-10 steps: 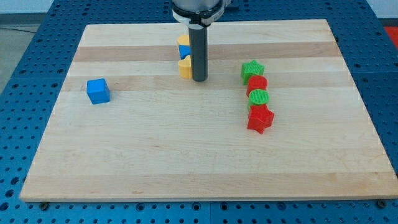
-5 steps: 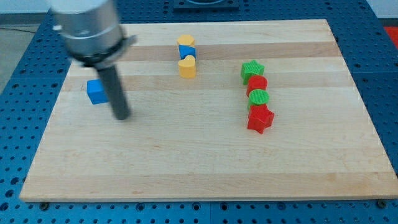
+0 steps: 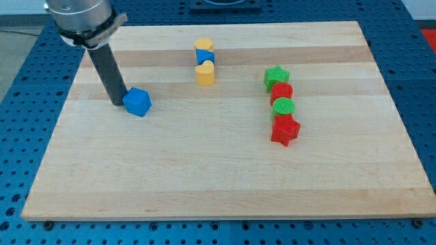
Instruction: Slide the blue cube below the yellow heart
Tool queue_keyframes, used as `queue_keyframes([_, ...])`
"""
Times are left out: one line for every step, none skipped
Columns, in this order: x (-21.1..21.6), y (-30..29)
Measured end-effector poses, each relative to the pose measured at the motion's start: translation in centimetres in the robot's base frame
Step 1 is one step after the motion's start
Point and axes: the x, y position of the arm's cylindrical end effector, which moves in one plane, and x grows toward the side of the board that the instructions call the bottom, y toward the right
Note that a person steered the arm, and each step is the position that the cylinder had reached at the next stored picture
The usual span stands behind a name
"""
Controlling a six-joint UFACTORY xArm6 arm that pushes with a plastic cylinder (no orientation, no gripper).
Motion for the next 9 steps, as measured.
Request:
queue_keyframes([2.8, 0.1])
queue_keyframes([2.9, 2.1])
queue_keyframes([1.2, 3.6])
queue_keyframes([0.3, 4.7])
queue_keyframes([0.2, 4.6])
queue_keyframes([-0.1, 3.5])
queue_keyframes([-0.7, 3.5])
queue_keyframes([-2.2, 5.3])
queue_keyframes([-2.9, 6.4])
